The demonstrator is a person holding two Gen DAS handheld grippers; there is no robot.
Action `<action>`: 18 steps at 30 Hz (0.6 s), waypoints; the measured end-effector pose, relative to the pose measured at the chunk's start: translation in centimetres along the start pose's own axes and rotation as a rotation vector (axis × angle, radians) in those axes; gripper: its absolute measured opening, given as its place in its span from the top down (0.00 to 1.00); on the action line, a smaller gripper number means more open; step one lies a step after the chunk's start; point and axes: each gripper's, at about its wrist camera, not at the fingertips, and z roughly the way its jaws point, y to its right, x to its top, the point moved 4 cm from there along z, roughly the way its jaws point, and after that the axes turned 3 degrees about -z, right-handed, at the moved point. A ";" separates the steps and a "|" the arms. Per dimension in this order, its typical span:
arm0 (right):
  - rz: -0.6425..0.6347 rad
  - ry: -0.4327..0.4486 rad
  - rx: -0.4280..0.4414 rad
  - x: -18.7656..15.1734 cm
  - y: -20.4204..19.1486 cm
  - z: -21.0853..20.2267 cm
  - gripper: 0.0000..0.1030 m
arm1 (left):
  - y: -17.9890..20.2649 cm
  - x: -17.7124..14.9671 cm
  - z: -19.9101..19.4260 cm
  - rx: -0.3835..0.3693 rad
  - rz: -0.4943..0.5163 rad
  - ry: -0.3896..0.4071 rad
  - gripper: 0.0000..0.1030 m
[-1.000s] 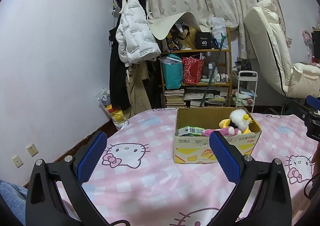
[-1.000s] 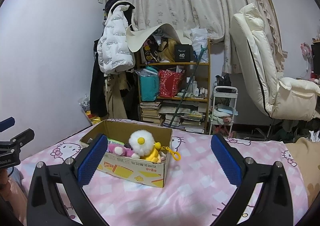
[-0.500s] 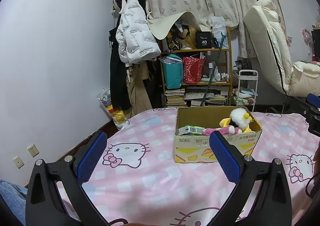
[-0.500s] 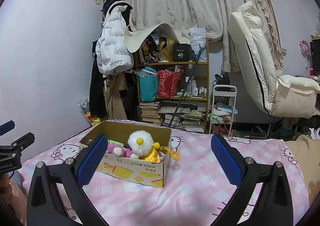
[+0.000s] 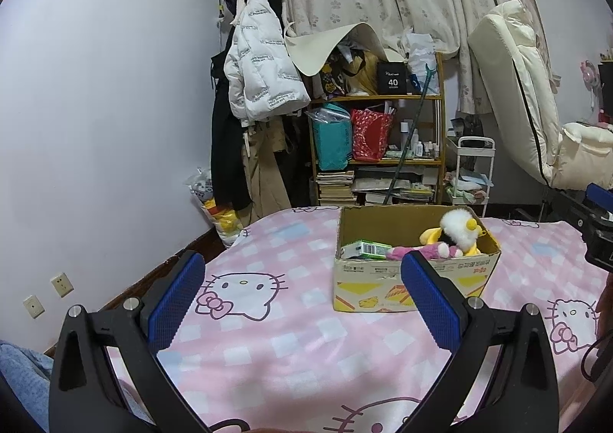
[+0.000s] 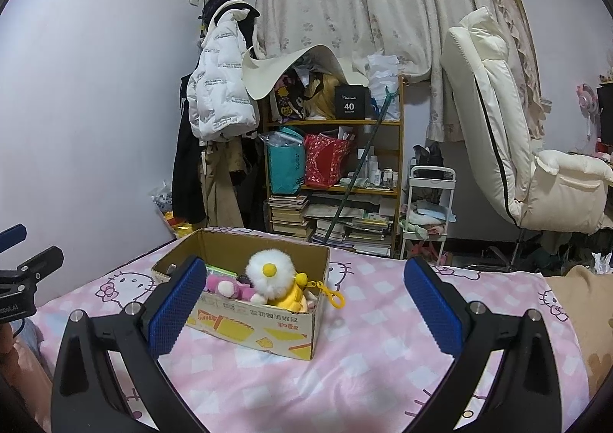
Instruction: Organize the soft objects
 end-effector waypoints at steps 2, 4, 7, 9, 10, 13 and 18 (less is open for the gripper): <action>-0.001 0.000 -0.001 0.0 -0.1 0.0 0.00 | 0.0 -0.1 0.0 0.002 0.004 -0.002 0.02; -0.001 0.000 -0.001 0.1 0.0 0.0 0.00 | 0.1 0.0 0.0 0.000 0.005 0.000 0.02; -0.001 0.002 -0.001 0.1 0.0 0.0 0.00 | 0.2 0.0 0.0 -0.002 0.007 0.001 0.02; 0.002 0.002 -0.002 0.1 0.0 0.1 0.00 | 0.2 0.0 0.0 -0.003 0.009 -0.003 0.02; 0.001 0.002 -0.002 0.1 0.0 0.0 0.00 | 0.1 0.0 0.0 -0.002 0.010 -0.003 0.02; 0.003 0.006 -0.005 0.2 0.0 -0.2 0.00 | 0.2 0.0 -0.1 -0.003 0.010 -0.002 0.02; 0.002 0.005 -0.005 0.1 0.1 -0.2 0.00 | 0.1 0.1 -0.1 -0.006 0.014 -0.002 0.02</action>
